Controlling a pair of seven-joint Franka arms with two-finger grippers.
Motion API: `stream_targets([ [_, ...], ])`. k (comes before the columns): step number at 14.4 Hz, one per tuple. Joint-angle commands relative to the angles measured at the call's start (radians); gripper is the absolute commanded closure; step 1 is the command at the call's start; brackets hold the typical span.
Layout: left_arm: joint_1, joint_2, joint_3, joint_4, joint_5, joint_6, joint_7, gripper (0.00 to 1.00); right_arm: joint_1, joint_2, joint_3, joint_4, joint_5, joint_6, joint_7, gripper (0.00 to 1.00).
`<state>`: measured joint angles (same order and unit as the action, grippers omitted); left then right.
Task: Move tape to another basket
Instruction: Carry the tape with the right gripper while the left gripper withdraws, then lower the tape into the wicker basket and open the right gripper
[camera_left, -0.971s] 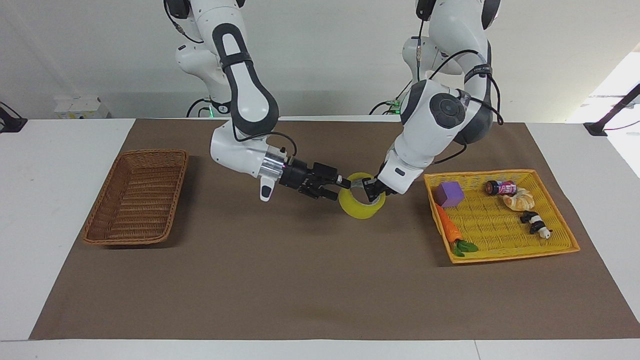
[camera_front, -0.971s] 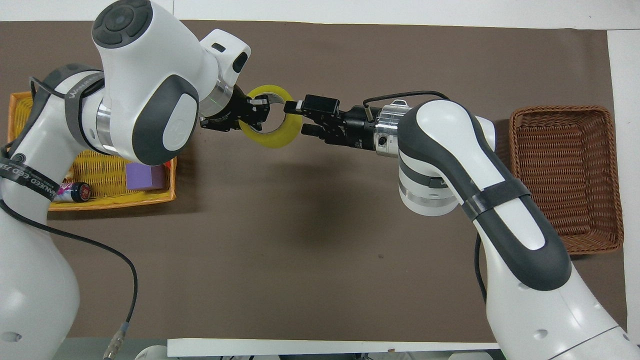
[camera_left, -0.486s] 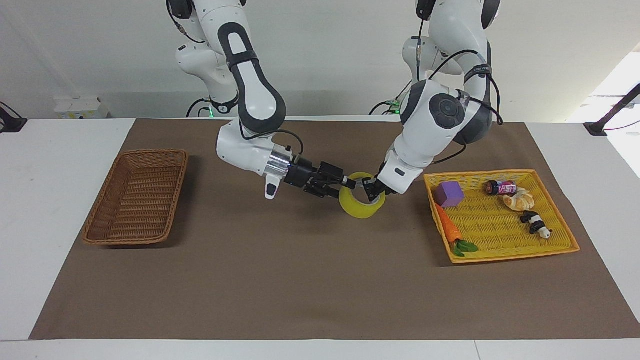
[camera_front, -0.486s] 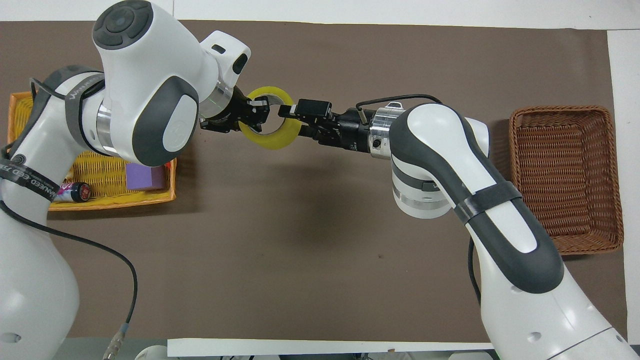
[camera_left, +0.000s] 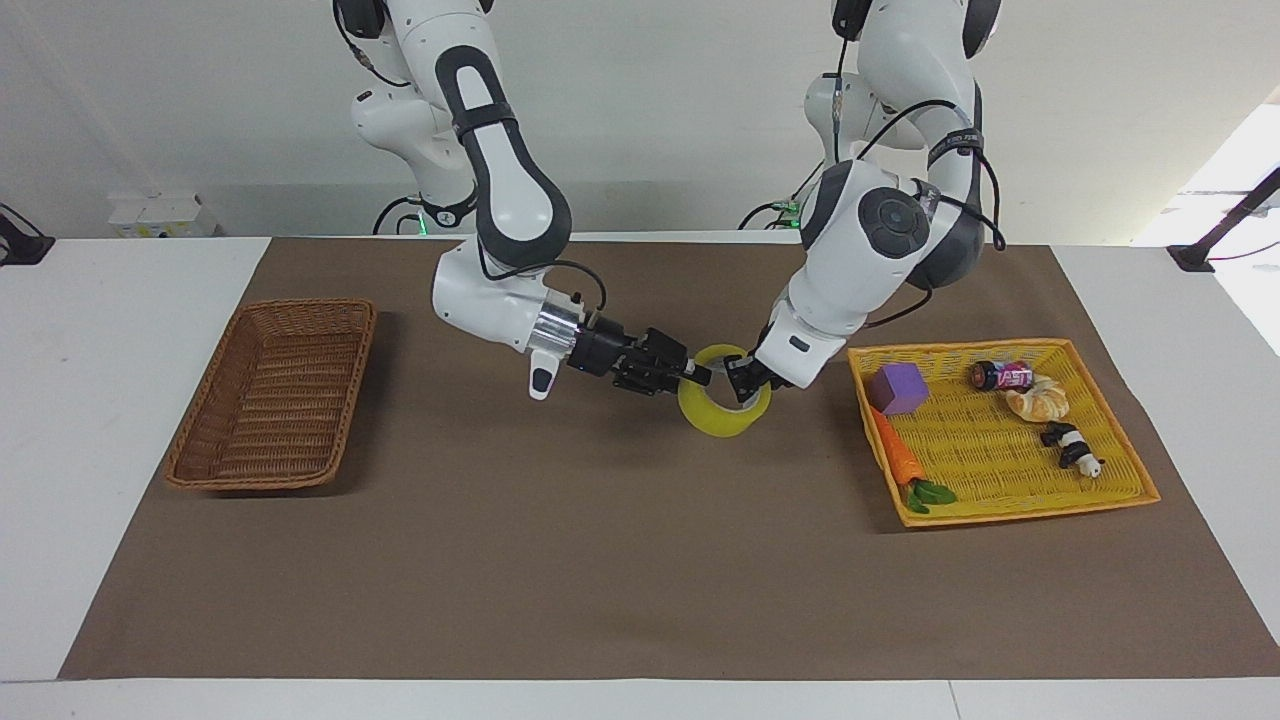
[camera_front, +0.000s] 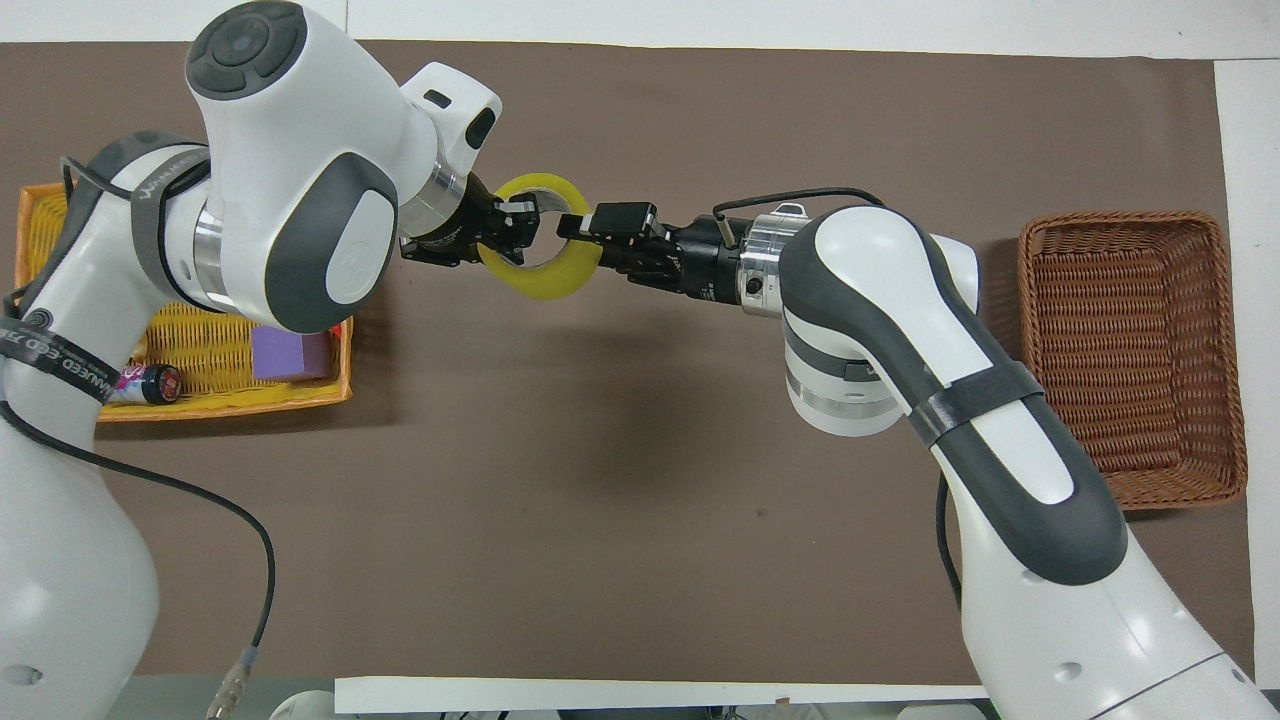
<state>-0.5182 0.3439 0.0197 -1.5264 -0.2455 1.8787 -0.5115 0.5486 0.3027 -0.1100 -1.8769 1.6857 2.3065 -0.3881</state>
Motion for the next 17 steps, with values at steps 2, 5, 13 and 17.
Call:
stream_targets([
  [2,-0.023,-0.043,0.006,-0.031,-0.005,-0.009,-0.009,0.13,0.001,0.012,0.0,0.018,0.011,0.011,0.006,1.0],
  [5,-0.019,-0.068,0.019,0.024,-0.003,-0.108,-0.004,0.01,-0.004,0.012,0.0,0.018,0.009,0.005,0.005,1.0],
  [13,0.248,-0.147,0.057,0.034,0.13,-0.239,0.229,0.01,-0.282,-0.016,-0.011,0.025,-0.341,-0.252,-0.012,1.0],
  [17,0.407,-0.16,0.058,0.028,0.14,-0.233,0.46,0.01,-0.609,-0.016,-0.011,0.064,-0.524,-0.562,-0.074,1.0],
])
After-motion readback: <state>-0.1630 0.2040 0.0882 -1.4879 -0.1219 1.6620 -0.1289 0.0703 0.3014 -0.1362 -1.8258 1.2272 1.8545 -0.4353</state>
